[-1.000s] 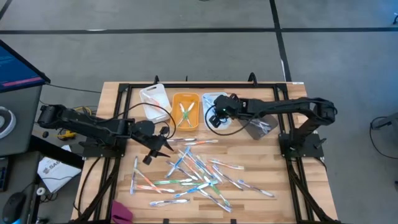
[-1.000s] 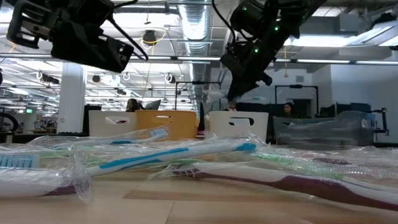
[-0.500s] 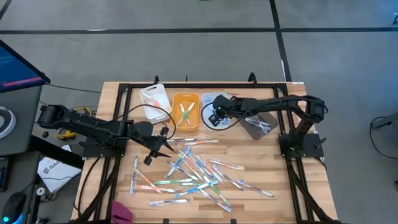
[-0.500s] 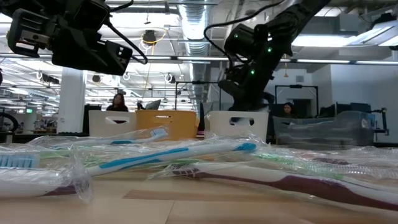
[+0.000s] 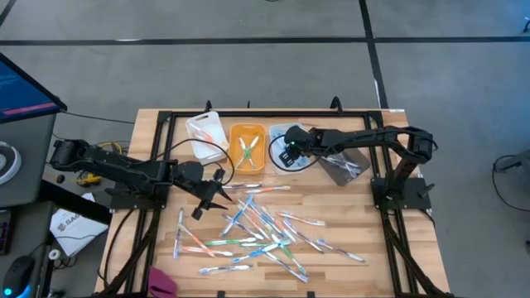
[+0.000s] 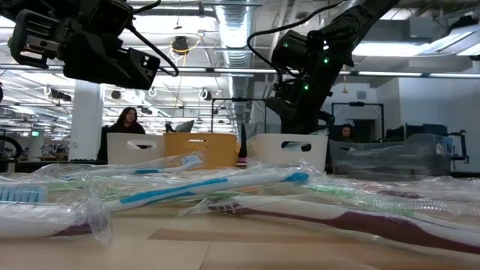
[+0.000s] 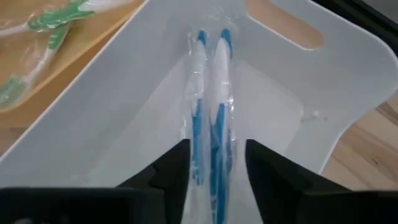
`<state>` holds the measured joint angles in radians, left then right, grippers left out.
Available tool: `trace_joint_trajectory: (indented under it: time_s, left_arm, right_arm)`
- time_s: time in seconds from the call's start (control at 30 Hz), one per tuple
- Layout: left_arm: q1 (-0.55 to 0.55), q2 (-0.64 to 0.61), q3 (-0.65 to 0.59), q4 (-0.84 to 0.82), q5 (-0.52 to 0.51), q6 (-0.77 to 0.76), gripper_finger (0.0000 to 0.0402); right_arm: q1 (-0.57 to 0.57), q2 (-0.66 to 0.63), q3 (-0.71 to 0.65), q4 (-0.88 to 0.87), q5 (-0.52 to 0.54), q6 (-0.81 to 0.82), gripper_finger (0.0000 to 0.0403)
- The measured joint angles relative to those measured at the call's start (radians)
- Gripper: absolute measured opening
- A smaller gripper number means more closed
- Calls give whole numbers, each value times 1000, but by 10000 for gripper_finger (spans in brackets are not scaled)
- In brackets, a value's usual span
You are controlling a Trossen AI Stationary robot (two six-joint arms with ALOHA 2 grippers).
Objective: Pick & Place Toothbrushes
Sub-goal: Put the white blue toothbrush into the right white bin, then put the white orange toothbrush into the left white bin
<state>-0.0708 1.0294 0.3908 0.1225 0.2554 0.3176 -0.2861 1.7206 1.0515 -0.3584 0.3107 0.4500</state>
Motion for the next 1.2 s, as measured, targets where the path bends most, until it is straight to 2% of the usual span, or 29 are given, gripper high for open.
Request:
trace_joint_trajectory:
  time_s: [0.17,0.33,0.57,0.77,0.97,1.2]
  left_arm:
    - [0,0,0,0,0,0,131]
    - [0,0,0,-1,0,0,131]
    - [0,0,0,-1,0,0,131]
    - [0,0,0,-1,0,0,131]
    - [0,0,0,-1,0,-5,131]
    - [0,0,0,-2,0,-8,131]
  right_arm:
    - [5,0,0,0,-2,-4,199]
    - [4,-12,0,-1,-2,-12,236]
    - [6,-68,0,-25,-3,-21,245]
    - [28,-144,0,-41,3,-96,245]
    - [130,-268,0,-60,4,-192,245]
    - [341,-382,0,-142,4,-240,245]
